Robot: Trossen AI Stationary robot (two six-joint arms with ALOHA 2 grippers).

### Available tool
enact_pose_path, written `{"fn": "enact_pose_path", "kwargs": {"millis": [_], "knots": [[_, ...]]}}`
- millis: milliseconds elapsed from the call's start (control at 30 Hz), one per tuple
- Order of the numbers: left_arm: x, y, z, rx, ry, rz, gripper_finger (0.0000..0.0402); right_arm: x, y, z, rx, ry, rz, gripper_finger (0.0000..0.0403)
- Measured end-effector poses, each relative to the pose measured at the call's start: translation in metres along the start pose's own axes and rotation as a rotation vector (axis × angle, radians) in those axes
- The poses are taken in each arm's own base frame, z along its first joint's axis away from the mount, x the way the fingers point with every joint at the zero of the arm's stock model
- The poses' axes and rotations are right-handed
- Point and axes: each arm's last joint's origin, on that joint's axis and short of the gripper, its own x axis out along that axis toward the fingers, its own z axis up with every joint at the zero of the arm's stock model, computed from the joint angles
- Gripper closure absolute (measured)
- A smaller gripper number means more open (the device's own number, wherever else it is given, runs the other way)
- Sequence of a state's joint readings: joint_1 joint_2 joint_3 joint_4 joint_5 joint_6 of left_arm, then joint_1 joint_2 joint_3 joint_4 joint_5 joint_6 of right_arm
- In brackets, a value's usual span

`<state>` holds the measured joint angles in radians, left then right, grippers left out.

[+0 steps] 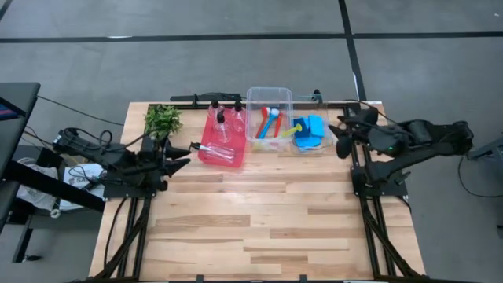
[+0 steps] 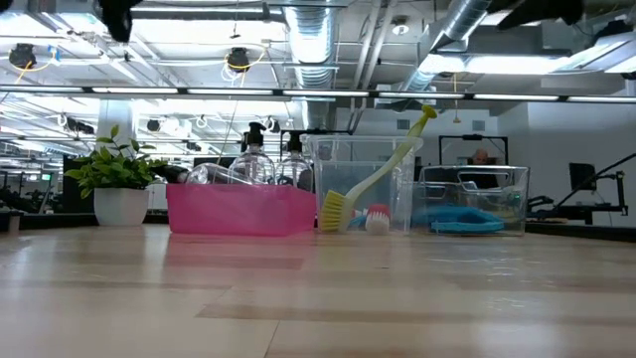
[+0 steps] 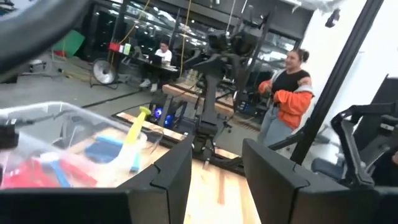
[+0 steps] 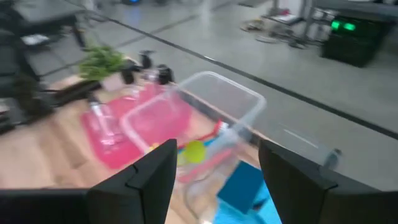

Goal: Pick & Place Kitchen Sink Supplies
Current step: Return to Home Position

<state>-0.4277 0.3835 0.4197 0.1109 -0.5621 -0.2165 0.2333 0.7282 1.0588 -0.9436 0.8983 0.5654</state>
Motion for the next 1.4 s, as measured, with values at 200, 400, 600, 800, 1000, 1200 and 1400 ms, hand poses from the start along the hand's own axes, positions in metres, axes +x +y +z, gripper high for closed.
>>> {"fn": "enact_pose_path", "kwargs": {"millis": [200,400,600,800,1000,1200,1400], "knots": [[-0.018,0.018,-0.032,-0.052,-0.033,-0.014,0.0257,-0.012,0.012,-0.005,-0.070,-0.002,0.139,0.0183],[-0.029,0.030,-0.057,-0.074,-0.067,-0.022,0.0257,-0.022,0.019,-0.009,-0.111,-0.003,0.246,0.0183],[-0.030,0.036,-0.074,-0.072,-0.070,0.010,0.0257,-0.031,0.023,-0.011,-0.132,-0.029,0.300,0.0183],[-0.028,0.039,-0.089,-0.076,-0.068,0.054,0.0257,-0.040,0.025,-0.015,-0.156,-0.088,0.299,0.0183],[-0.028,0.039,-0.091,-0.089,-0.061,0.038,0.0257,-0.047,0.026,-0.046,-0.187,-0.133,0.374,0.0183],[-0.028,0.038,-0.091,-0.089,-0.053,0.002,0.0257,-0.043,0.020,-0.096,-0.103,-0.209,0.413,0.0183],[-0.028,0.037,-0.091,-0.080,-0.046,-0.029,0.0257,-0.036,0.012,-0.148,0.029,-0.276,0.456,0.0182]]}}
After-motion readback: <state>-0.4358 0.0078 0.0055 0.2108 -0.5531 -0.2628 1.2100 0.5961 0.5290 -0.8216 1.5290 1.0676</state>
